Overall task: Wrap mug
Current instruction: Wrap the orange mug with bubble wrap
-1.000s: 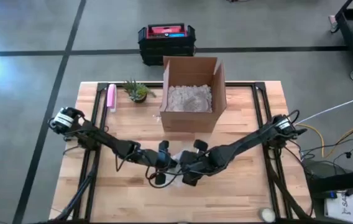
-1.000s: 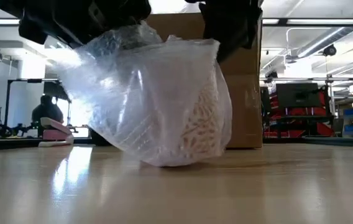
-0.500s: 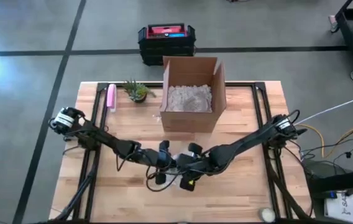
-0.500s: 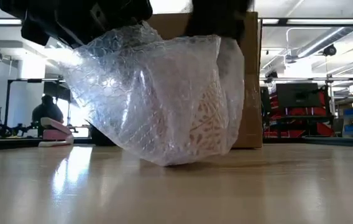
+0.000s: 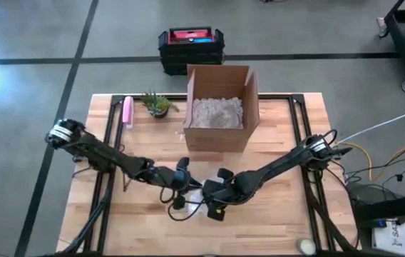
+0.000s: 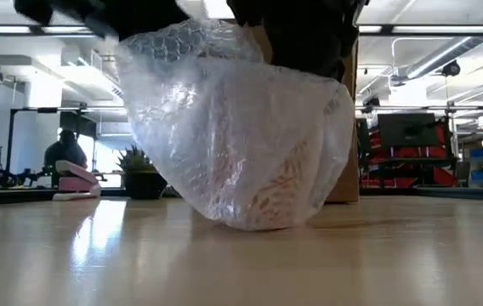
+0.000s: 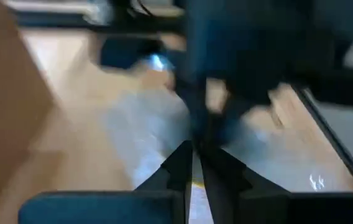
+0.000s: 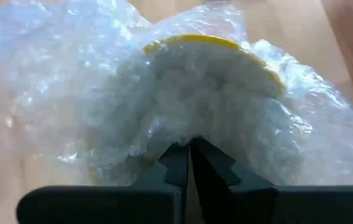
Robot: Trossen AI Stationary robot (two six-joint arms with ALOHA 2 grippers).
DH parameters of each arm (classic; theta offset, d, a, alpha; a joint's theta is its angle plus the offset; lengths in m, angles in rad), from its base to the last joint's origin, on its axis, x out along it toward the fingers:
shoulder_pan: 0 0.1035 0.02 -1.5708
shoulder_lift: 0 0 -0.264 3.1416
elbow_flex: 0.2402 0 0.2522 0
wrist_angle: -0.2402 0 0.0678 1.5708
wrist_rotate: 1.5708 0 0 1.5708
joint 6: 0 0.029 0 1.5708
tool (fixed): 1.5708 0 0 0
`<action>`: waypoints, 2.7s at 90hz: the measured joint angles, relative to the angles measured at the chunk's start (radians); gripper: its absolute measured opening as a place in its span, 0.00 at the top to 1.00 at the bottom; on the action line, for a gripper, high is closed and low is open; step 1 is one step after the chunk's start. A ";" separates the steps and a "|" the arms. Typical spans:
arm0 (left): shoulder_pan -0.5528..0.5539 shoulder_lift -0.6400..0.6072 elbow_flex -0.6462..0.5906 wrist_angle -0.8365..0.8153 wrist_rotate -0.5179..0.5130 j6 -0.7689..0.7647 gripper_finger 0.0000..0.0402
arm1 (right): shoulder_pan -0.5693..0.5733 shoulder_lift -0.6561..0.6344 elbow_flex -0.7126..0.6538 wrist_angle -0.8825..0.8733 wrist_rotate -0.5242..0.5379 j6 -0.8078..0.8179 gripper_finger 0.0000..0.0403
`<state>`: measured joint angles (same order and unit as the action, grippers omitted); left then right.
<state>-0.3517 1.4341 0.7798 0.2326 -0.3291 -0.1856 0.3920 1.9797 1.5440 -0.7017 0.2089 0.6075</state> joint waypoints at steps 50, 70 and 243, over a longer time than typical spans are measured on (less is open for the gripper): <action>0.117 0.280 0.128 0.142 0.285 0.063 0.95 | -0.001 0.000 0.000 0.026 0.015 -0.018 0.98; 0.071 0.240 0.164 0.037 0.247 0.106 0.95 | 0.001 0.000 0.000 0.030 0.012 -0.024 0.98; -0.026 0.123 0.138 -0.119 0.134 0.047 0.95 | -0.005 0.052 0.121 -0.105 -0.026 -0.043 0.98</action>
<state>-0.3781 1.5572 0.9174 0.1138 -0.1951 -0.1383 0.3874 2.0319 1.6649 -0.8071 0.1829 0.5641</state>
